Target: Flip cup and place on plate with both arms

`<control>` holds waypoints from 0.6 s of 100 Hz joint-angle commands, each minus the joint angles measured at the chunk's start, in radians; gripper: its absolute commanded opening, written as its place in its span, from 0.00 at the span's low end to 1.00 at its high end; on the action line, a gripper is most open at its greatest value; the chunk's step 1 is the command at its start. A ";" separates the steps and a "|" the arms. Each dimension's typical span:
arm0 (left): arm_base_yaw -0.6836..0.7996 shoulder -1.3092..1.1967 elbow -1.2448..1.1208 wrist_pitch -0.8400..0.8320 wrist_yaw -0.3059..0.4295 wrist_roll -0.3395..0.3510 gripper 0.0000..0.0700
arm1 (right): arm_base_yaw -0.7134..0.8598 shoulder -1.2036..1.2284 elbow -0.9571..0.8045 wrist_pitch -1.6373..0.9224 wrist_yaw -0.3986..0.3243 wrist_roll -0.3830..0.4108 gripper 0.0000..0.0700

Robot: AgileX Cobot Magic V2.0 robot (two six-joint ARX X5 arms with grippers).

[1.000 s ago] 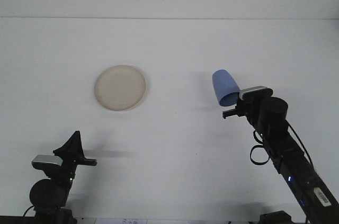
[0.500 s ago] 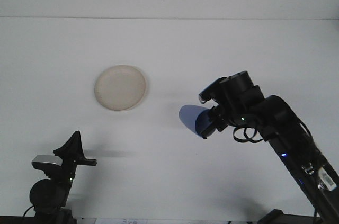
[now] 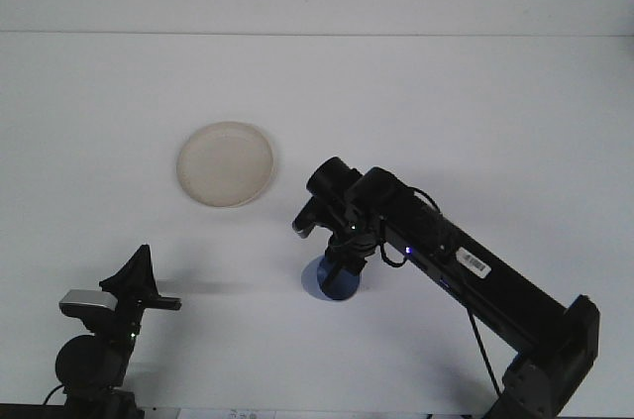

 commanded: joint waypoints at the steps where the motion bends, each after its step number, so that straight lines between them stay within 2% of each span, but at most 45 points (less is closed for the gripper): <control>1: 0.000 -0.002 -0.019 0.015 0.005 -0.002 0.02 | 0.019 0.033 0.026 -0.029 0.005 -0.010 0.01; 12: 0.000 -0.002 -0.019 0.015 0.005 -0.003 0.02 | 0.033 0.053 0.025 -0.029 0.006 -0.014 0.03; 27: 0.000 -0.002 -0.019 0.015 0.005 -0.003 0.02 | 0.034 0.058 0.025 -0.029 0.006 -0.014 0.22; 46: 0.000 -0.002 -0.019 0.015 0.005 -0.002 0.02 | 0.034 0.058 0.025 -0.029 0.004 -0.014 0.27; 60: 0.000 -0.002 -0.019 0.015 0.005 -0.002 0.02 | 0.034 0.058 0.026 -0.029 0.004 -0.014 0.48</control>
